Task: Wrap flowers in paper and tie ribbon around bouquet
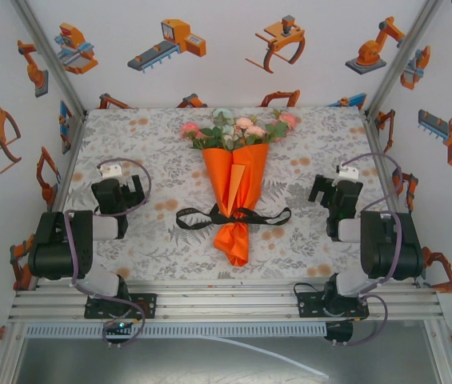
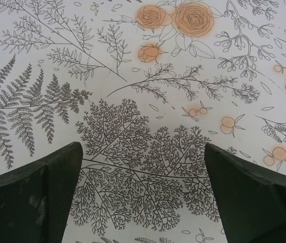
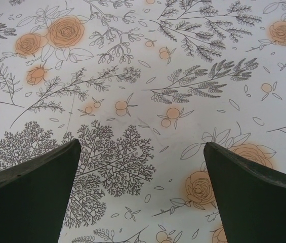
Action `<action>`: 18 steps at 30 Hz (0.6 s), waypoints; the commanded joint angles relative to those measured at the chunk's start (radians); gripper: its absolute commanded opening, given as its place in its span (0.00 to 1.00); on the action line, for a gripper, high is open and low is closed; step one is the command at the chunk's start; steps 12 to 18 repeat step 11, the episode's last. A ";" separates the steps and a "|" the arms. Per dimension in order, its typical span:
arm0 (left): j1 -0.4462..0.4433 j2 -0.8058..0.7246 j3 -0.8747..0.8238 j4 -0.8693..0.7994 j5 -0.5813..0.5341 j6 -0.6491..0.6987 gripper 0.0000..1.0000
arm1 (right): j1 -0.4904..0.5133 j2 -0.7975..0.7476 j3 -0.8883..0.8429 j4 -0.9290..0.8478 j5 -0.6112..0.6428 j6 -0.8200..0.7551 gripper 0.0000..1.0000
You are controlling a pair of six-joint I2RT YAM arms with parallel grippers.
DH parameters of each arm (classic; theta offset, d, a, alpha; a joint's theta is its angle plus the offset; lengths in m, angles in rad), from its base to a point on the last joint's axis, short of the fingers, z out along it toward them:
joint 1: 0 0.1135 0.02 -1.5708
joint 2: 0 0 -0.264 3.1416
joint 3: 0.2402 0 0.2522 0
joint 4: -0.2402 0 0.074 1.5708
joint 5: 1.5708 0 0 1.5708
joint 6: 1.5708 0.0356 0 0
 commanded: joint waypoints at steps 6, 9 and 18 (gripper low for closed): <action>-0.005 -0.015 0.019 0.021 0.025 0.025 0.97 | 0.002 0.006 0.046 -0.020 -0.046 -0.045 0.99; -0.005 -0.015 0.019 0.021 0.025 0.025 0.97 | 0.002 0.003 0.041 -0.017 -0.046 -0.048 0.99; -0.004 -0.015 0.020 0.020 0.025 0.024 0.97 | 0.001 0.004 0.035 -0.006 -0.046 -0.047 0.99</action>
